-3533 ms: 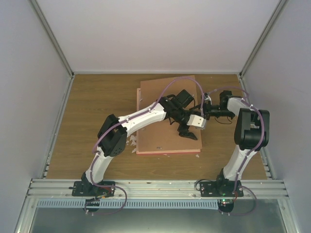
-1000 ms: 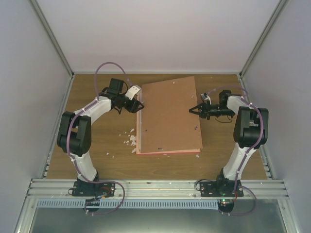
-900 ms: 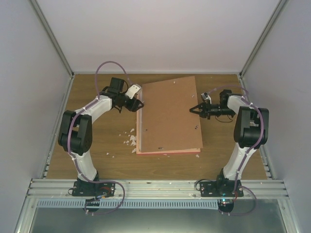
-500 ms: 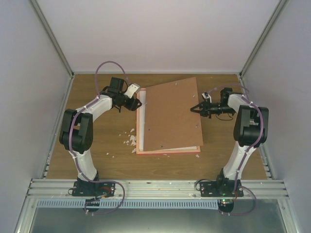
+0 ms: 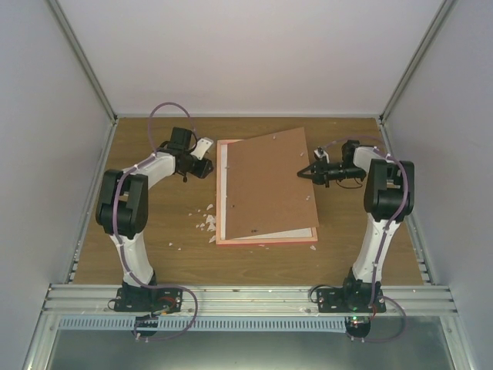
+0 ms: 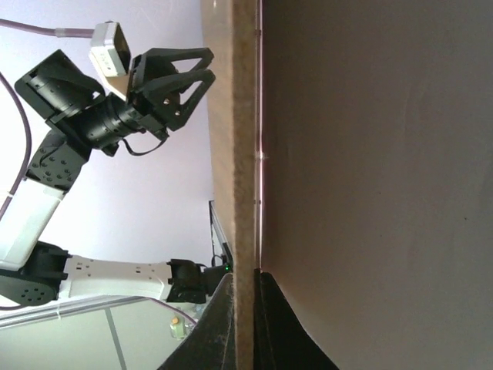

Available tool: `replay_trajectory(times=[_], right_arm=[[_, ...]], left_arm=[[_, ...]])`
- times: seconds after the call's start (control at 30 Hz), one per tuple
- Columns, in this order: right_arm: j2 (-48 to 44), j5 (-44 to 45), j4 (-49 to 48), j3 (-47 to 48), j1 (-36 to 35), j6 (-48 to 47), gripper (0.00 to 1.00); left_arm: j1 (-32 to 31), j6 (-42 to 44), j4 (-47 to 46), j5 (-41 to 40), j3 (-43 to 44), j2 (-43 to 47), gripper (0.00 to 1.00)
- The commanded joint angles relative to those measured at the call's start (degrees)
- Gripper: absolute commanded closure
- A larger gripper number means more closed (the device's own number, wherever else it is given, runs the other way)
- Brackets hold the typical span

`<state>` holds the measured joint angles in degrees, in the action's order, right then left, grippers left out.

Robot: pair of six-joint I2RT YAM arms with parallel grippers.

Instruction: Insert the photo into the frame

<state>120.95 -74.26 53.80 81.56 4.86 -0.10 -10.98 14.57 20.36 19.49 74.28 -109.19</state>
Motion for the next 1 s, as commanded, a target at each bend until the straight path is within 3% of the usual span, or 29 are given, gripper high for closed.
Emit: replay_trajectory(times=[0.0, 0.47, 0.97], right_arm=[[2.25, -4.2, 2.87, 2.49, -0.83, -2.28, 0.99], [6.89, -2.48, 5.53, 6.38, -3.13, -5.95, 1.0], [3.82, 5.08, -7.36, 0.97, -4.51, 2.43, 0.99]], left_arm=[[0.21, 0.43, -1.33, -2.26, -1.33, -2.25, 0.6], [-0.79, 0.56, -0.13, -0.1, 0.4, -7.52, 0.71], [-2.5, -0.15, -0.12, 0.64, 0.37, -8.29, 0.76]])
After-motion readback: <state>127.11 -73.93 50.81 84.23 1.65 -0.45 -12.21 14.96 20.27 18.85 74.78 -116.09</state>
